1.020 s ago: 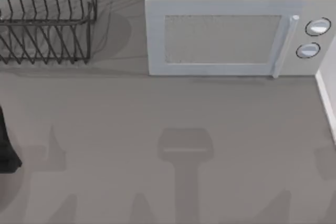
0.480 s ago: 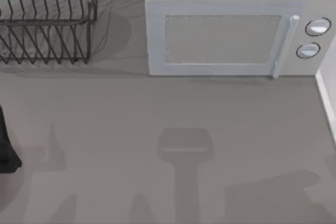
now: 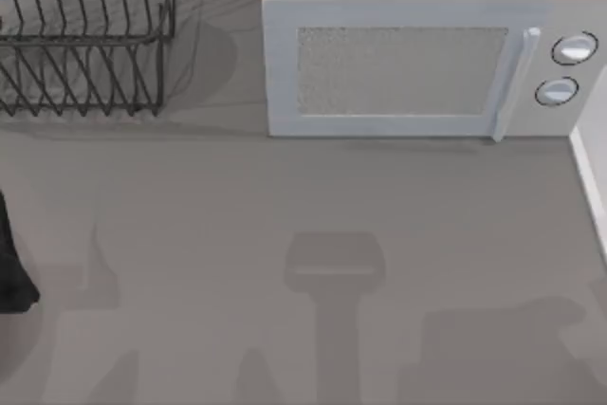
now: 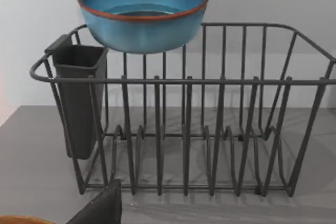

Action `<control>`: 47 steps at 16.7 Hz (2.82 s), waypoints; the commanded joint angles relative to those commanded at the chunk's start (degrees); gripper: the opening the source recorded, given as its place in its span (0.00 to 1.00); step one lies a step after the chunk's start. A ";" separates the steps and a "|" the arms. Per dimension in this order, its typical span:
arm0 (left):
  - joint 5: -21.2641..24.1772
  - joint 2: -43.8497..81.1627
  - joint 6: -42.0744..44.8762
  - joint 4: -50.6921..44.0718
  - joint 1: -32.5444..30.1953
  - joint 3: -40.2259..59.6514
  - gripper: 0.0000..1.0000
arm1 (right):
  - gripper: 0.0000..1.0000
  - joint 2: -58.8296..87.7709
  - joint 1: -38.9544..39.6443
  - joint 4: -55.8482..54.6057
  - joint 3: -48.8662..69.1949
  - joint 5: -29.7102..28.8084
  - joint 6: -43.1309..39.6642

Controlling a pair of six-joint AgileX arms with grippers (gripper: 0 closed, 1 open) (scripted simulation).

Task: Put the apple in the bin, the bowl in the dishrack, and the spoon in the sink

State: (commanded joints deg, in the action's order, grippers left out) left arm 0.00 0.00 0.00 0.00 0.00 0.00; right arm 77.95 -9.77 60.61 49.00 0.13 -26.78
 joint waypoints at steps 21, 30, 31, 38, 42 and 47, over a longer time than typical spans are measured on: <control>0.00 0.00 0.00 0.00 0.00 0.00 1.00 | 0.70 13.12 0.03 -27.45 -14.49 0.01 0.43; 0.00 0.00 0.00 0.00 0.00 0.00 1.00 | 0.02 13.12 0.03 -27.45 -14.49 0.01 0.43; 0.00 0.00 0.00 0.00 0.00 0.00 1.00 | 0.00 13.12 0.03 -27.45 -14.49 0.01 0.43; 0.00 0.00 0.00 0.00 0.00 0.00 1.00 | 0.00 13.12 0.03 -27.45 -14.49 0.01 0.43; 0.00 0.00 0.00 0.00 0.00 0.00 1.00 | 0.00 8.44 -0.28 -20.36 -10.42 0.83 0.21; 0.00 0.00 0.00 0.00 0.00 0.00 1.00 | 0.00 3.69 -0.43 -6.30 -2.18 0.84 -0.07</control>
State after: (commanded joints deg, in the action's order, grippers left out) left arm 0.00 0.00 0.00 0.00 0.00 0.00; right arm 81.64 -10.21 54.30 46.82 0.97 -26.85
